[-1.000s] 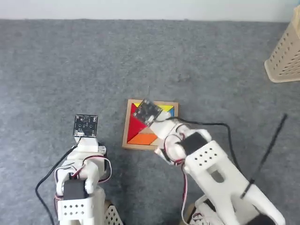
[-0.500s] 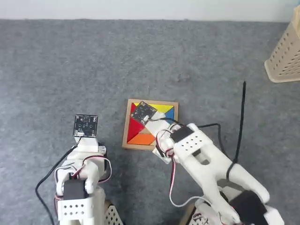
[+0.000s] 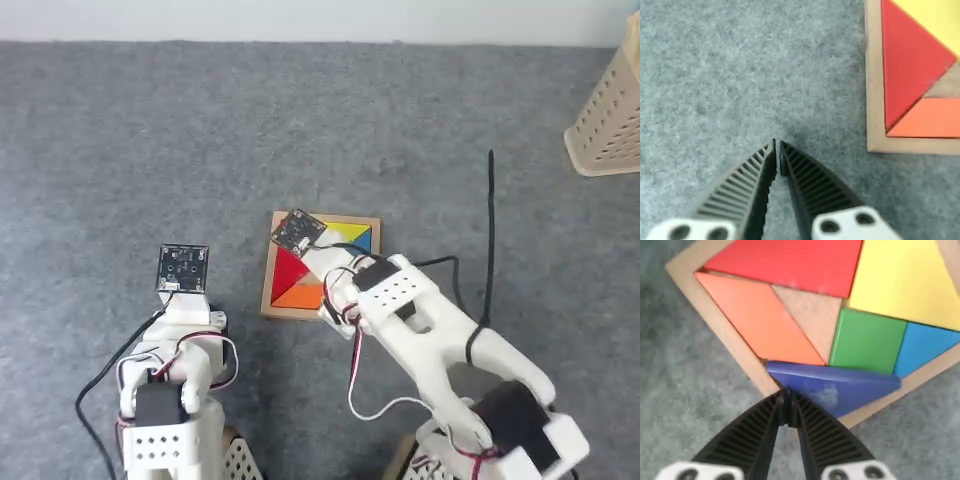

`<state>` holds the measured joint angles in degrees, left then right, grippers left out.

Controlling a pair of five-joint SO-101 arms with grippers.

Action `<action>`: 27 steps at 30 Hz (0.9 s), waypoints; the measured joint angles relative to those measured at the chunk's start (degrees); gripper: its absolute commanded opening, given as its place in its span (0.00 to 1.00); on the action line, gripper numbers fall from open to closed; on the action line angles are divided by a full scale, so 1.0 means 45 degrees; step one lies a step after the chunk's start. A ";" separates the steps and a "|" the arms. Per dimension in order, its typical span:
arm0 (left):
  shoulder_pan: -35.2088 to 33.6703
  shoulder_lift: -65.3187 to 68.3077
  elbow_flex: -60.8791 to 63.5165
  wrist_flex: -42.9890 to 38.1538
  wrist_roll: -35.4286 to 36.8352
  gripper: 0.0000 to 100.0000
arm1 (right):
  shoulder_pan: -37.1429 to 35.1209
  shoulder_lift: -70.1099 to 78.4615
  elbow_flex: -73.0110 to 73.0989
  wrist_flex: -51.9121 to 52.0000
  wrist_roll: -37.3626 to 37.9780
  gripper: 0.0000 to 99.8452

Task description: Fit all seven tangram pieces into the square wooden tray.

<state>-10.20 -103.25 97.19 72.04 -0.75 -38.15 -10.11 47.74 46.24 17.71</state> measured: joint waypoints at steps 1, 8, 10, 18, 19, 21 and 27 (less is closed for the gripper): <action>0.0000 0.0000 0.0000 0.0000 0.0000 0.01 | 0.0078 0.0039 -0.0098 -0.0020 -0.0117 0.02; 0.0000 0.0000 0.0000 0.0000 0.0000 0.01 | 0.0977 -0.0918 -0.0469 0.0176 -0.1407 0.02; 0.0000 0.0000 0.0000 0.0000 0.0000 0.01 | 0.0957 -0.1875 -0.0469 0.0274 -0.1621 0.02; 0.0020 0.0000 0.0000 0.0000 0.0000 0.01 | 0.1231 -0.3263 0.0020 0.0234 -0.1719 0.02; 0.0020 0.0000 0.0000 0.0000 0.0000 0.01 | 0.1231 -0.3067 0.0000 0.0195 -0.1719 0.02; 0.0020 0.0000 0.0000 0.0000 0.0000 0.01 | 0.1231 -0.2442 0.0000 0.0020 -0.1719 0.02; 0.0020 0.0000 0.0000 0.0000 0.0000 0.01 | 0.1250 -0.0391 0.0000 -0.0625 -0.1719 0.02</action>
<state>-10.11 -103.25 97.19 72.04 -0.75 -32.53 -11.87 47.74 43.43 9.98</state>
